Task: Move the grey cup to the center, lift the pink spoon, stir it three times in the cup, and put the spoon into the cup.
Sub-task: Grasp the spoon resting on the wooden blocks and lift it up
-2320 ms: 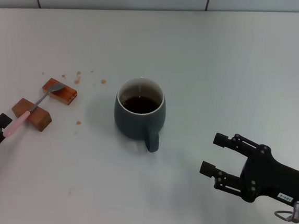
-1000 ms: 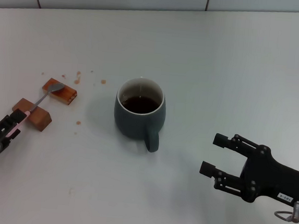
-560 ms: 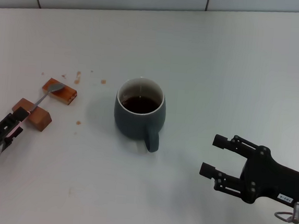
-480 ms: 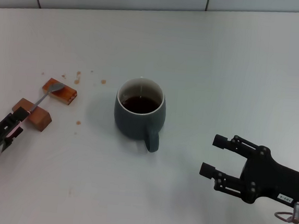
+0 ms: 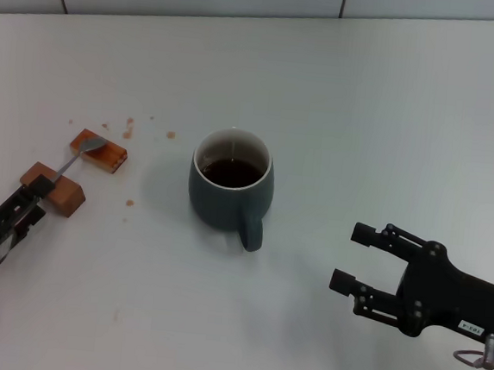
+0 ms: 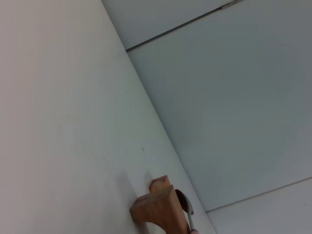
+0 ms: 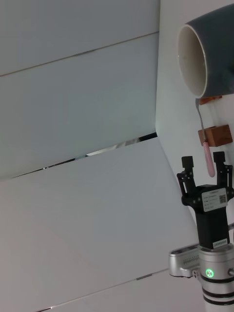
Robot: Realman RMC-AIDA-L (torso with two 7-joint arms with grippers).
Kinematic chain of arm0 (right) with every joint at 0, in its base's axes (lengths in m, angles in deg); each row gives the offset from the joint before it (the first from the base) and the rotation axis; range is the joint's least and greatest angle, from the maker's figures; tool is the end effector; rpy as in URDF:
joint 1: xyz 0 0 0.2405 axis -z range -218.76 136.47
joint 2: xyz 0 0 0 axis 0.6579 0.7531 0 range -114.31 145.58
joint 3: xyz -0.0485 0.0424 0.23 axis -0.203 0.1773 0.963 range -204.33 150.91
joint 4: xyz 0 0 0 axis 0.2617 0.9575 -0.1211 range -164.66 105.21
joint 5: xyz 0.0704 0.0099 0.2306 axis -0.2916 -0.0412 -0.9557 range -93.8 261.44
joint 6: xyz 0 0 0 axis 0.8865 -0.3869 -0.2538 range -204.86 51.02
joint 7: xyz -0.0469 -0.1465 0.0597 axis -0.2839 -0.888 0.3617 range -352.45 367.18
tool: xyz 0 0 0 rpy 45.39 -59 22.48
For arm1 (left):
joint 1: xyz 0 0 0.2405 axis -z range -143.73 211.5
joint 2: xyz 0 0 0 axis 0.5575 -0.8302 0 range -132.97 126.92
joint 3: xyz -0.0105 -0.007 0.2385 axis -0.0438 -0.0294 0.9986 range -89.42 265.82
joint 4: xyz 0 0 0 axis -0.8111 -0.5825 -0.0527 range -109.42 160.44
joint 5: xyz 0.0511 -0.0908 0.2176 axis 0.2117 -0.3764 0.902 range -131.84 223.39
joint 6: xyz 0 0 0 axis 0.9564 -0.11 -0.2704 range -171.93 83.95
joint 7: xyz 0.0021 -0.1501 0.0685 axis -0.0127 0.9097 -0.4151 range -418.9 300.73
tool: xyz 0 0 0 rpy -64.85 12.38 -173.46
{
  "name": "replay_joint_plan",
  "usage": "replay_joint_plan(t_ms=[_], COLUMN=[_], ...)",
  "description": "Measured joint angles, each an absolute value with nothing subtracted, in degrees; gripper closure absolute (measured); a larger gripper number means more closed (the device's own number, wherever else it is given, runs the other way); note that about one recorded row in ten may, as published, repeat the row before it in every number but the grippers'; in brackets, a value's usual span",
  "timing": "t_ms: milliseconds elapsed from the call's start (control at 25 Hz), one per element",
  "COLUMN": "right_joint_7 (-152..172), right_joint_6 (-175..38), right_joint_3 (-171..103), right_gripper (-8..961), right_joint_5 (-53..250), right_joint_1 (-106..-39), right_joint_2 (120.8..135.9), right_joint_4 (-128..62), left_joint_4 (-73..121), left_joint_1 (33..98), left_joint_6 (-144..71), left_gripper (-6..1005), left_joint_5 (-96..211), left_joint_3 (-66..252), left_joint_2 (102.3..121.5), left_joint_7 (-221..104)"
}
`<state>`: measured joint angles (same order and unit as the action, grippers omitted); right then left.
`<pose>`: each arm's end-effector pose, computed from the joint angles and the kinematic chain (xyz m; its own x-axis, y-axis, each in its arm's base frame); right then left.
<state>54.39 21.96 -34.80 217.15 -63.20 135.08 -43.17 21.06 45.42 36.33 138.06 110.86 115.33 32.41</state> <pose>0.3082 0.2426 -0.0580 0.6558 -0.2543 -0.7108 -0.4781 -0.8685 -0.1304 -0.3835 0.2371 -0.0439 -0.2940 0.4857 0.8232 0.9301 -0.0532 0.3635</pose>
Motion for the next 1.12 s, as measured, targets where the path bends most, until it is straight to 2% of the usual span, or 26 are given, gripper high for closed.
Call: replay_joint_plan(t_ms=[480,760,1120], right_joint_7=[54.4,54.5,54.6], right_joint_6=[22.0,22.0,22.0], right_joint_3=[-34.8,-34.8,-34.8], right_gripper=[166,166,166], right_joint_5=[217.1,217.1,217.1], right_joint_1=[-63.3,-63.5,-63.6], right_joint_2=[135.07,135.08,135.08], right_joint_4=[-43.2,-43.2,-43.2], left_joint_4=[21.0,21.0,21.0], left_joint_1=[45.6,45.7,45.9], left_joint_6=[35.9,35.7,34.6], left_gripper=[219,338,332], left_joint_5=[138.1,138.0,138.0], left_joint_3=[110.9,110.5,110.4], left_joint_2=[115.37,115.36,115.36], left_joint_7=[32.4,33.3,33.9])
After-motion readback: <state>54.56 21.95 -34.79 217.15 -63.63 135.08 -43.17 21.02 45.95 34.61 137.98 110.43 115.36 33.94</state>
